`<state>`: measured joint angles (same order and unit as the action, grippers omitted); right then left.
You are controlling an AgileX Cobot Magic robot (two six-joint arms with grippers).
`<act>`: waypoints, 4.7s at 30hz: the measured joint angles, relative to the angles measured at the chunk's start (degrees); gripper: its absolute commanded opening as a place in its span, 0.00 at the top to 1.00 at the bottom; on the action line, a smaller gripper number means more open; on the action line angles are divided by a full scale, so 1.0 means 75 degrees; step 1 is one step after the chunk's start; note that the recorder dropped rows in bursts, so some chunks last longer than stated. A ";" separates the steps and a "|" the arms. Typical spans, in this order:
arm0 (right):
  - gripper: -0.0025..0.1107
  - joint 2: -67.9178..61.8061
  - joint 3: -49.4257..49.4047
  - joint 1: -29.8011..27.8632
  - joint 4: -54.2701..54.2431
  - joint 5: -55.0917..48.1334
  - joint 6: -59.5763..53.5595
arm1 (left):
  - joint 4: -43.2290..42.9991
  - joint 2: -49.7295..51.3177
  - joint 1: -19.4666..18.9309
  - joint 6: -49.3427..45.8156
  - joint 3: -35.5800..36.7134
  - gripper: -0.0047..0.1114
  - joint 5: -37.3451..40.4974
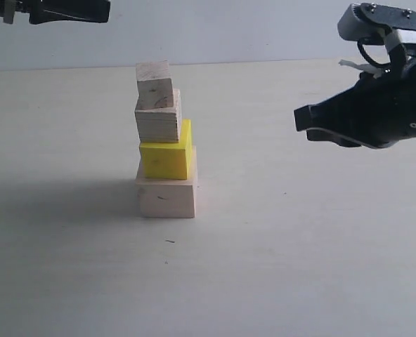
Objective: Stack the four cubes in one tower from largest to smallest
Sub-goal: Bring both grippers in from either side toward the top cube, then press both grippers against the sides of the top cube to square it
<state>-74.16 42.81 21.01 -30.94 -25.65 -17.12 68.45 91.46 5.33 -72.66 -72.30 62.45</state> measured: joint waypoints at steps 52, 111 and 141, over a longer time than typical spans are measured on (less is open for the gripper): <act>0.98 -0.3839 0.3784 -0.1341 -0.5407 -0.4676 -0.3858 | -0.1114 0.0629 0.0402 0.5041 0.0029 0.96 0.0421; 0.98 -0.4794 0.3689 -0.0862 -0.5886 -0.4954 -0.4240 | -0.1257 0.1538 0.0431 0.4785 0.0045 0.96 0.0015; 0.98 -0.4794 0.3689 -0.0514 -0.5680 -0.4739 -0.4295 | -0.1257 0.1543 0.0669 0.4756 0.0045 0.96 0.0164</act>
<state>-110.11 70.48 17.16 -73.53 -61.20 -49.33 59.02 103.03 10.34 -36.99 -71.97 63.69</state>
